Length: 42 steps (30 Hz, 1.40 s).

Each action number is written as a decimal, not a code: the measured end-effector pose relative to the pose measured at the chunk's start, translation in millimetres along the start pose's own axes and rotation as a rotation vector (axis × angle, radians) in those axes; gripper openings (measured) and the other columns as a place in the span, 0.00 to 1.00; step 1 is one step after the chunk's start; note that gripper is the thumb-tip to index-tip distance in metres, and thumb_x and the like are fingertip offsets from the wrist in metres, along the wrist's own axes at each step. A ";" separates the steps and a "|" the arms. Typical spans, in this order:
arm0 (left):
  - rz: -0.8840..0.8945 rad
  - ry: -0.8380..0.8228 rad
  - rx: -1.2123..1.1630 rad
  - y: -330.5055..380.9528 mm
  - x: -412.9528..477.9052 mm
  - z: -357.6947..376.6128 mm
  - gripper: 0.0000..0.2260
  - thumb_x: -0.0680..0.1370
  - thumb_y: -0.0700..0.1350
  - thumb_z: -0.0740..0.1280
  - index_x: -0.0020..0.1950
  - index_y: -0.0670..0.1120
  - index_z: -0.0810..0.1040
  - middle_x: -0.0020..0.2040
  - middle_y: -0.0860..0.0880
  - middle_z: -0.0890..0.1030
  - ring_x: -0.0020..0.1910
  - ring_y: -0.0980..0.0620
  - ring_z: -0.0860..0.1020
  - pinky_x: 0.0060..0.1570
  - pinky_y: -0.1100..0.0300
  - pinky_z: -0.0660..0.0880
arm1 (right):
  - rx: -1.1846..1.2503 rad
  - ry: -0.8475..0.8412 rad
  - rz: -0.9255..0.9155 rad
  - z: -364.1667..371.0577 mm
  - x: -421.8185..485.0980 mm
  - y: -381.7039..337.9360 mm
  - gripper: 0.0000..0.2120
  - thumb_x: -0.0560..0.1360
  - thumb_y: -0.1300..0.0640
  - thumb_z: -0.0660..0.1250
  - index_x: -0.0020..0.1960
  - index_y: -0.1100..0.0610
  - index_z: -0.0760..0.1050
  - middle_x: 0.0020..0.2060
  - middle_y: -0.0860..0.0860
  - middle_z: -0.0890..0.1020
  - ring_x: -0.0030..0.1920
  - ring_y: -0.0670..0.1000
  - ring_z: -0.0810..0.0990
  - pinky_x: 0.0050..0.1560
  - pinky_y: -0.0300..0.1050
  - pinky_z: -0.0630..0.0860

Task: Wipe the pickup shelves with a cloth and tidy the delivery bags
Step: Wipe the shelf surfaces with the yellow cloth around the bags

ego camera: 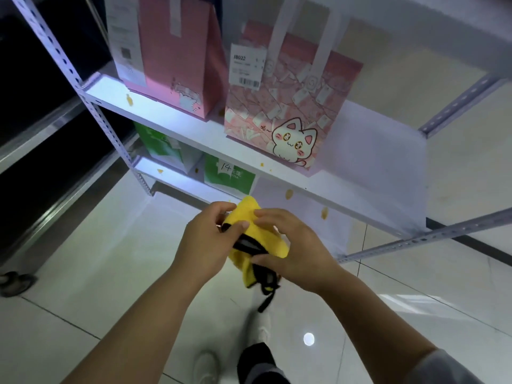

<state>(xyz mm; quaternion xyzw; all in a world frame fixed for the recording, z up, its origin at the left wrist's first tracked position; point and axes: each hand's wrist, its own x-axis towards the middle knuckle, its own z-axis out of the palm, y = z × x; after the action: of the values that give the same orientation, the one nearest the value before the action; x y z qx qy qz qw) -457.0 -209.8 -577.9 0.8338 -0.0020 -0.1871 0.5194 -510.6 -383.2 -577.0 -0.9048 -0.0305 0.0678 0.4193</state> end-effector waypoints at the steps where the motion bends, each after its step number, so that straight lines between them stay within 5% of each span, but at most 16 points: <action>1: 0.002 0.002 0.019 2.1 0.2 -1.8 0.12 0.72 0.49 0.71 0.55 0.56 0.75 0.47 0.57 0.79 0.46 0.54 0.78 0.42 0.62 0.72 | 0.007 0.000 0.021 -6.2 2.4 0.0 0.25 0.66 0.49 0.76 0.62 0.49 0.74 0.62 0.42 0.75 0.63 0.43 0.72 0.63 0.41 0.68; 7: 0.021 0.057 0.163 19.3 17.9 -9.1 0.12 0.73 0.45 0.69 0.55 0.56 0.75 0.46 0.53 0.79 0.38 0.58 0.78 0.36 0.63 0.74 | 0.047 0.275 0.318 -63.1 43.7 14.6 0.11 0.71 0.51 0.71 0.53 0.47 0.75 0.49 0.40 0.79 0.51 0.43 0.78 0.51 0.38 0.73; 13: 0.005 0.167 0.074 45.4 46.5 -13.6 0.13 0.73 0.45 0.70 0.51 0.60 0.72 0.49 0.52 0.78 0.46 0.51 0.77 0.40 0.60 0.71 | 0.048 0.565 0.477 -114.2 108.5 37.9 0.25 0.72 0.54 0.71 0.64 0.56 0.66 0.58 0.52 0.74 0.51 0.52 0.77 0.52 0.46 0.74; 17: -0.011 0.193 0.053 56.2 54.8 -7.3 0.13 0.73 0.45 0.70 0.55 0.58 0.74 0.50 0.52 0.78 0.48 0.49 0.77 0.42 0.59 0.72 | 0.012 0.528 0.564 -127.1 141.4 47.1 0.28 0.72 0.49 0.70 0.66 0.57 0.62 0.63 0.56 0.68 0.48 0.55 0.76 0.51 0.51 0.76; 24: -0.025 0.153 0.101 63.7 66.0 -7.9 0.13 0.73 0.45 0.70 0.54 0.57 0.75 0.49 0.52 0.78 0.48 0.50 0.77 0.39 0.63 0.70 | 0.125 0.550 0.609 -124.3 159.3 61.3 0.05 0.76 0.55 0.62 0.44 0.56 0.69 0.36 0.51 0.78 0.38 0.55 0.79 0.35 0.46 0.76; 28: -0.008 0.109 0.142 67.9 70.2 -5.7 0.13 0.73 0.45 0.70 0.56 0.55 0.75 0.49 0.51 0.78 0.47 0.48 0.77 0.42 0.60 0.70 | 0.213 0.677 0.618 -121.1 141.8 66.8 0.12 0.76 0.54 0.63 0.36 0.50 0.65 0.32 0.46 0.76 0.32 0.47 0.78 0.28 0.40 0.73; 31: 0.012 0.084 0.139 72.8 73.2 -0.1 0.13 0.73 0.44 0.70 0.55 0.55 0.76 0.49 0.51 0.78 0.48 0.48 0.77 0.43 0.59 0.71 | 0.276 0.814 0.637 -123.3 118.5 74.3 0.07 0.76 0.52 0.64 0.39 0.48 0.69 0.33 0.42 0.77 0.28 0.40 0.78 0.20 0.30 0.69; 36: 0.061 0.050 0.167 79.0 76.9 18.7 0.13 0.73 0.44 0.70 0.57 0.53 0.76 0.48 0.54 0.78 0.47 0.53 0.76 0.38 0.70 0.67 | 0.304 1.025 0.654 -131.0 77.8 93.8 0.02 0.76 0.53 0.61 0.47 0.48 0.72 0.36 0.40 0.78 0.34 0.42 0.81 0.25 0.32 0.74; 42: 0.110 0.010 0.197 85.7 77.8 45.9 0.14 0.73 0.45 0.70 0.58 0.52 0.76 0.50 0.52 0.80 0.48 0.51 0.76 0.40 0.67 0.68 | 0.411 1.186 0.713 -158.7 46.2 120.2 0.03 0.76 0.48 0.63 0.49 0.47 0.73 0.41 0.45 0.81 0.35 0.42 0.81 0.27 0.31 0.75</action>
<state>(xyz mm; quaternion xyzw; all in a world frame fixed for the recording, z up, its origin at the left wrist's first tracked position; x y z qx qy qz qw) -382.7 -304.3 -545.6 0.8804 -0.0635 -0.1531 0.4443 -441.5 -575.4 -571.8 -0.6471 0.5128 -0.2978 0.4792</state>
